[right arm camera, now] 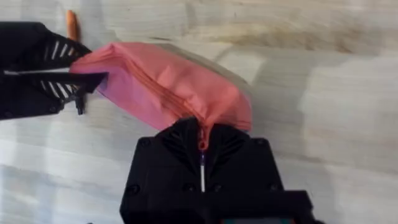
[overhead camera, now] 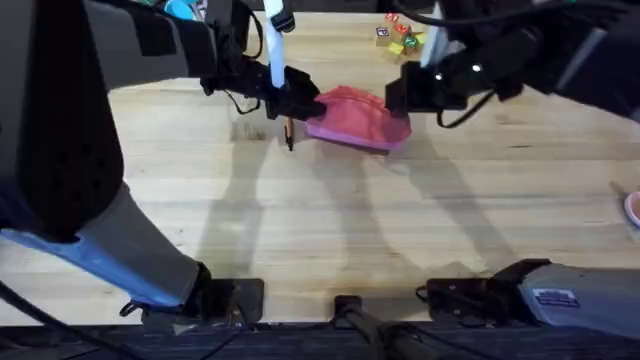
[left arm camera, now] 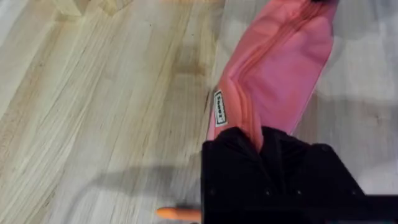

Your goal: Unzip the bag, pick up the pens from the table one at a time and place them inside, then zip the bag closed.

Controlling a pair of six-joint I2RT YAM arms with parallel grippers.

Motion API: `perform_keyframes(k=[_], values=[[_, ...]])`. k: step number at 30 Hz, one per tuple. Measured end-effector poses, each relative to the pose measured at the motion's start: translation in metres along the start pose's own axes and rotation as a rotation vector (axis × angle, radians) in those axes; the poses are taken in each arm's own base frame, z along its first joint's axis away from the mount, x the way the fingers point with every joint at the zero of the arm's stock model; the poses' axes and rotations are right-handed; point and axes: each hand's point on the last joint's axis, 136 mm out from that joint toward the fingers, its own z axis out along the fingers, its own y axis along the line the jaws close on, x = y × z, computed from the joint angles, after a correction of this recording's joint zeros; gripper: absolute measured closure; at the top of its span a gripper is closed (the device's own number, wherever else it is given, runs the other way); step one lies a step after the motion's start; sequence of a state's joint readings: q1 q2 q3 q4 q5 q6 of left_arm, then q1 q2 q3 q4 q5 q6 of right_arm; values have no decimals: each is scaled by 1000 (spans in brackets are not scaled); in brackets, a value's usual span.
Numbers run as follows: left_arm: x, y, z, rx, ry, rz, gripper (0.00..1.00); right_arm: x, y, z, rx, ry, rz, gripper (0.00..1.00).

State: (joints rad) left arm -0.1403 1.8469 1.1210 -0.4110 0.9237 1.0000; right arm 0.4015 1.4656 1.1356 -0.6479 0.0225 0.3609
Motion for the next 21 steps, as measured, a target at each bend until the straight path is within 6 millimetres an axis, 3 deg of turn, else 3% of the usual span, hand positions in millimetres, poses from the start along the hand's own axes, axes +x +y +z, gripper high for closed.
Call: perform_keyframes(k=[13,21], values=[[7,6,-3,-28,27,-6,958,-16,35,28,13,33,-106,969],[9,11,-6,-47,35,-5,958,-22,45,34,-9,7,-121,972]])
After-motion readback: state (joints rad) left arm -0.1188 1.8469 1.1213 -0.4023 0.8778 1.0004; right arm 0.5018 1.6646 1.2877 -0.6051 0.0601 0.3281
